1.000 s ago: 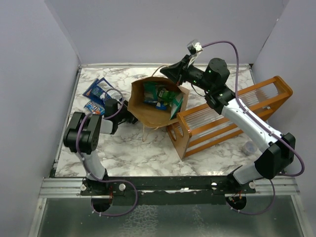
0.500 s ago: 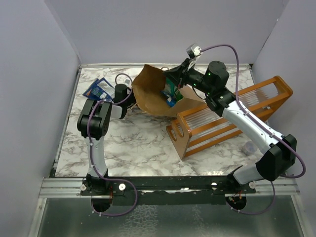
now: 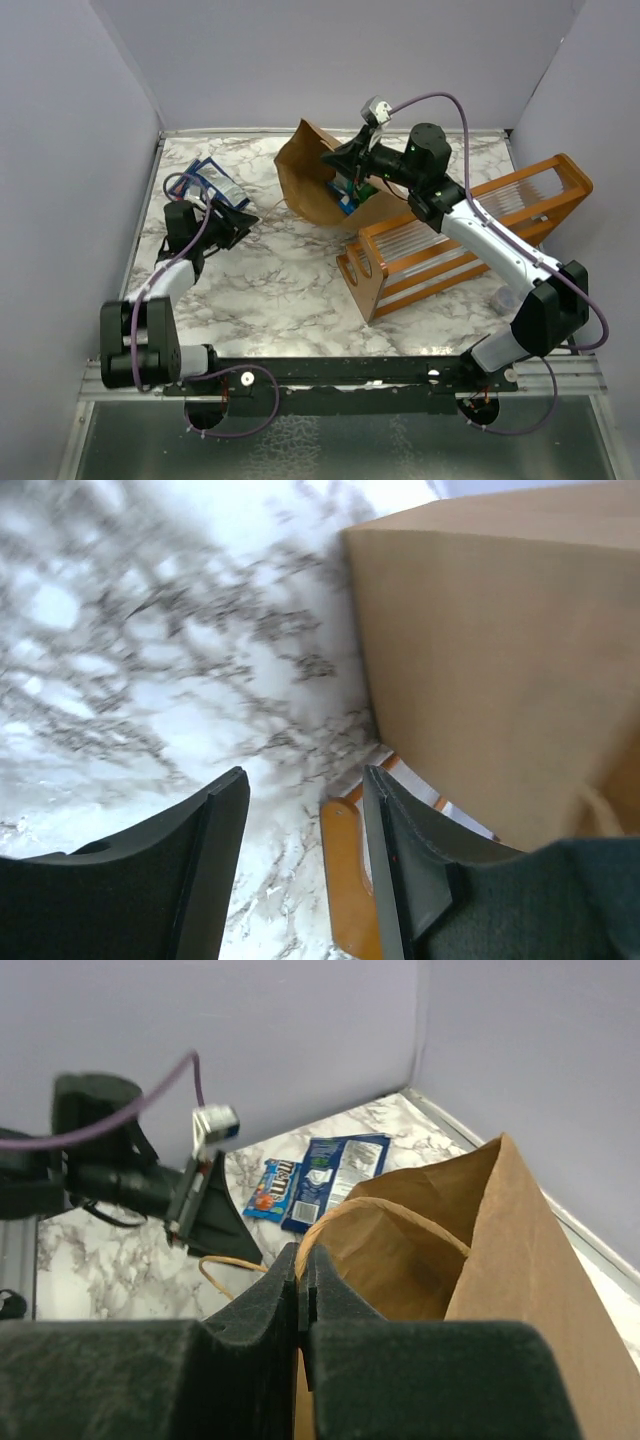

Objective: Take the snacks out of the paper bag
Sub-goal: Adjust the paper bag at the center of the board.

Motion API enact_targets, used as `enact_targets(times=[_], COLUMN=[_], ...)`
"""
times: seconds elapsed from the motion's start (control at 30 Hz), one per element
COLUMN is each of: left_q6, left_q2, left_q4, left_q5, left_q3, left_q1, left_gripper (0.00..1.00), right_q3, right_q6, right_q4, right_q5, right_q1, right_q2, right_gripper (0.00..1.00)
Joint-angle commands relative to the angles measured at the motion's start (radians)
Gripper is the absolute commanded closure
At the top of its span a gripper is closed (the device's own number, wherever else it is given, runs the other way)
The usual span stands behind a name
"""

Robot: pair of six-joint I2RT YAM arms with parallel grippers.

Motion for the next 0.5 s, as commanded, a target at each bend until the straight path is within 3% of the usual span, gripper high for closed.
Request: enact_targets(times=[0.0,0.1,0.23,0.37,0.47], left_q6=[0.257,0.251,0.139,0.070,0.037], left_q2=[-0.293,-0.470,-0.581,-0.574,-0.537], left_q4=[-0.406,-0.523,-0.497,-0.420,-0.365], left_q5=[-0.075,-0.166,-0.173,-0.259,-0.348], left_q3=[0.102,0.148,0.157,0.166,0.166], left_q1=[-0.008,-0.014,-0.070,-0.265,-0.402], left_gripper=[0.48,0.52,0.56,0.58,0.60], right_q3=[0.040,0.033,-0.022,-0.025,-0.020], right_q6=[0.036,0.053,0.124,0.266,0.304], right_q4=[0.084,0.118,0.282,0.421,0.427], right_q5=[-0.108,-0.117,-0.209,-0.272,-0.246], right_q1=[0.001,0.001,0.001,0.003,0.003], right_q2=[0.016,0.008,-0.009,0.024,0.036], right_gripper=[0.98,0.98,0.98,0.98,0.98])
